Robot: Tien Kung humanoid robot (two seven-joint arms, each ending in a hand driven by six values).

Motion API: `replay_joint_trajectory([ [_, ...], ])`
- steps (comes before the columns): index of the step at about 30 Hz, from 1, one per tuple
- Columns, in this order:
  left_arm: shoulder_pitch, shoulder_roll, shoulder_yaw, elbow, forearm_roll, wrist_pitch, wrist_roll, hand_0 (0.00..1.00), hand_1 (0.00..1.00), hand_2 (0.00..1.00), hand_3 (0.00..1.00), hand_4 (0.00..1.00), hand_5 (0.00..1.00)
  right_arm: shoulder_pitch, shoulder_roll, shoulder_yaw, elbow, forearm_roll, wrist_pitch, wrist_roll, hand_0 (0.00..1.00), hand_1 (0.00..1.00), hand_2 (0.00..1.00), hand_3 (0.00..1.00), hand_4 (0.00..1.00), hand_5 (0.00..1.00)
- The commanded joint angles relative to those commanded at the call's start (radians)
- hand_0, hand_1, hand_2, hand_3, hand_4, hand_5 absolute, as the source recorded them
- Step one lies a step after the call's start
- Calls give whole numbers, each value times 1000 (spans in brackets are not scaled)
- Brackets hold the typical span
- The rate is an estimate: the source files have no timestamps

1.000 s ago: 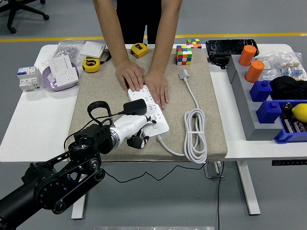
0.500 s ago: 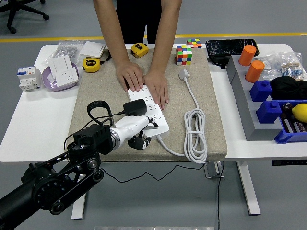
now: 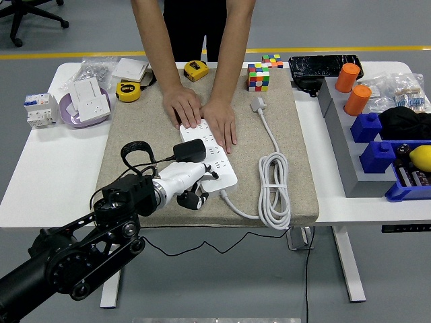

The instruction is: Pick up the plug,place it near the board,insert it into the board,press the button

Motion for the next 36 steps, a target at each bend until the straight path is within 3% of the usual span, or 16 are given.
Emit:
replay_joint_trajectory([
  [19, 9, 0, 10, 26, 0, -1, -1, 147, 24, 151, 789, 539, 2, -3, -2, 3, 0, -6, 1, -2, 885, 748, 715, 679, 980, 563],
  [23, 9, 4, 2, 0, 2, -1, -2, 147, 24, 151, 789, 539, 2, -4, -1, 1, 0, -5, 1, -2, 885, 748, 715, 679, 980, 563],
  [30, 6, 8, -42, -104, -50, -23, -17, 148, 24, 151, 775, 536, 2, -1, 0, -1, 0, -1, 0, -1, 885, 748, 715, 680, 980, 563],
  [34, 8, -2, -89, -146, -148, -9, -73, 150, 27, 153, 740, 539, 2, -2, 1, 3, 0, -4, 0, -3, 884, 748, 715, 679, 980, 564],
  [36, 14, -9, -117, -148, -212, 26, -122, 150, 27, 153, 740, 539, 2, 0, 1, 4, 0, -4, 0, -3, 884, 748, 715, 679, 980, 564],
])
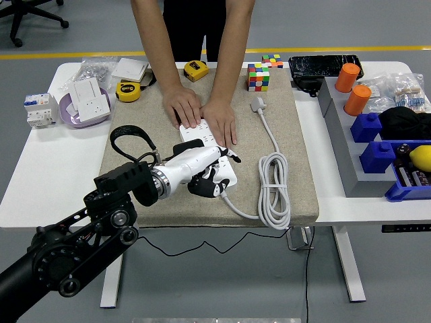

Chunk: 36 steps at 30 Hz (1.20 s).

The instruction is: Pick up the plug,place it near the board,insert it into the board,press the button

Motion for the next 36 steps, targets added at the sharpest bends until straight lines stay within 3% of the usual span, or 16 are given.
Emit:
replay_joint_trajectory([
  [1, 6, -4, -14, 0, -39, 21, -29, 193, 73, 196, 681, 575, 2, 1, 0, -2, 0, 3, 0, 1, 884, 748, 715, 679, 981, 563],
  [6, 33, -19, -62, -3, -156, 147, -141, 193, 73, 196, 681, 575, 2, 0, 1, 4, 0, -1, -1, 0, 884, 748, 715, 679, 981, 563],
  [7, 42, -22, -71, -3, -184, 173, -162, 347, 481, 535, 829, 717, 98, 0, 2, 6, 0, -2, -1, -1, 884, 748, 715, 679, 980, 565],
  [12, 105, -34, -88, -3, -390, 269, -305, 347, 481, 535, 829, 717, 98, -2, 4, 8, 0, -2, -1, 0, 884, 748, 715, 679, 980, 565],
  [13, 120, -39, -97, -6, -436, 278, -335, 899, 998, 998, 998, 991, 311, -2, 5, 8, 0, -2, -1, 0, 884, 748, 715, 679, 980, 564],
  [15, 161, -56, -128, -16, -520, 284, -384, 899, 998, 998, 998, 991, 311, -4, 6, 7, 0, 0, -2, 1, 884, 748, 715, 679, 980, 564],
  [18, 202, -66, -164, -27, -644, 280, -417, 899, 998, 998, 998, 991, 311, -7, 6, 16, 0, -8, -1, -1, 884, 748, 715, 679, 980, 564],
  [19, 212, -66, -175, -29, -689, 284, -424, 998, 998, 998, 998, 998, 338, -8, 6, 18, 0, -10, -1, -2, 884, 748, 715, 679, 980, 564],
  [25, 228, -41, -182, -18, -942, 303, -418, 998, 998, 998, 998, 998, 362, -3, 5, 7, 0, -1, -3, 1, 884, 748, 715, 679, 980, 564],
  [27, 225, -35, -179, -10, -960, 310, -400, 998, 998, 998, 998, 998, 362, -1, 4, -3, 0, 8, -3, 4, 884, 748, 715, 679, 980, 564],
  [30, 198, -15, -159, 9, -866, 317, -354, 998, 998, 998, 998, 998, 362, -1, 4, 0, 0, 3, -2, 1, 884, 748, 715, 679, 980, 564],
  [31, 185, -6, -147, 15, -822, 323, -338, 413, 433, 409, 998, 836, 162, -2, 3, 2, 0, 0, -2, 0, 884, 749, 713, 679, 980, 565],
  [36, 110, 37, -65, 44, -629, 312, -279, 413, 433, 409, 998, 836, 162, -3, -1, 5, 0, -5, -1, -1, 884, 749, 713, 679, 980, 565],
])
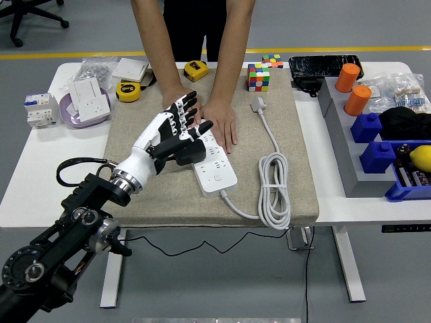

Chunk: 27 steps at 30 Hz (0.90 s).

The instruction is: Pick up the plug,place it near the board,insert it into the board,press the button

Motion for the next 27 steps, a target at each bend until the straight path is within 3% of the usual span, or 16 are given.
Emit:
replay_joint_trajectory([
  [1, -20, 10, 21, 7, 39, -8, 15, 148, 23, 158, 888, 622, 78, 0, -1, -1, 0, 1, 0, 0, 884, 748, 714, 678, 980, 565],
  [6, -98, 40, 111, 35, 254, -92, 112, 148, 23, 158, 888, 622, 78, 1, -2, -8, 0, 5, 0, 1, 884, 748, 714, 678, 980, 565],
  [7, -104, 41, 122, 38, 292, -103, 123, 121, 5, 146, 881, 541, 2, 1, -2, -8, 0, 5, 0, 1, 884, 748, 714, 677, 980, 566],
  [12, -142, 27, 197, 81, 507, -152, 188, 121, 5, 146, 881, 541, 2, 4, -3, -8, 0, 4, 0, 0, 884, 748, 714, 677, 980, 566],
  [19, -156, 6, 219, 125, 805, -170, 209, 124, 6, 146, 889, 570, 2, 6, -3, -9, 0, 6, 0, 1, 884, 748, 714, 679, 981, 565],
  [27, -154, 1, 220, 141, 839, -227, 242, 124, 6, 145, 881, 583, 2, 5, -2, -4, 0, 2, 0, 0, 884, 749, 712, 678, 981, 566],
])
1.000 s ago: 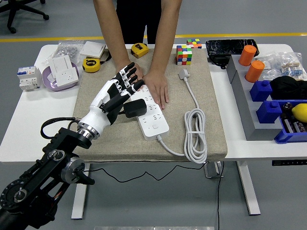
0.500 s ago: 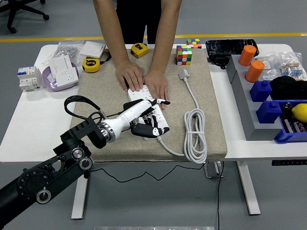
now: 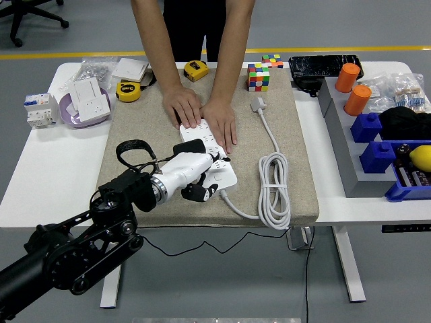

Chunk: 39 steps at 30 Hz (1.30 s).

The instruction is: Pick up the plug,place it near the board,insert it into the board,press the button

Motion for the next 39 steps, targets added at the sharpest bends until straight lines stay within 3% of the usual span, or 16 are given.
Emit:
replay_joint_trajectory([
  [3, 0, 0, 1, -1, -1, -28, 18, 124, 6, 145, 881, 583, 2, 0, 1, -1, 0, 1, 0, 0, 884, 749, 712, 678, 981, 566],
  [14, -2, 4, -3, -5, 1, -68, 50, 124, 6, 146, 858, 580, 2, 1, 0, 5, 0, -2, 0, 0, 884, 748, 711, 678, 982, 567],
  [16, -1, 4, -3, -4, 3, -71, 53, 124, 7, 146, 814, 581, 2, 0, 0, 5, 0, -3, 0, 0, 884, 748, 711, 677, 982, 567],
  [22, 3, 5, -1, -3, 3, -77, 58, 124, 7, 145, 805, 575, 2, -1, 1, 4, 0, -2, 0, 1, 884, 748, 711, 678, 983, 568],
  [39, 12, -1, 8, 27, 14, -78, 56, 124, 8, 145, 822, 580, 2, -3, -1, 0, 0, -1, 0, 2, 884, 748, 711, 678, 983, 569],
])
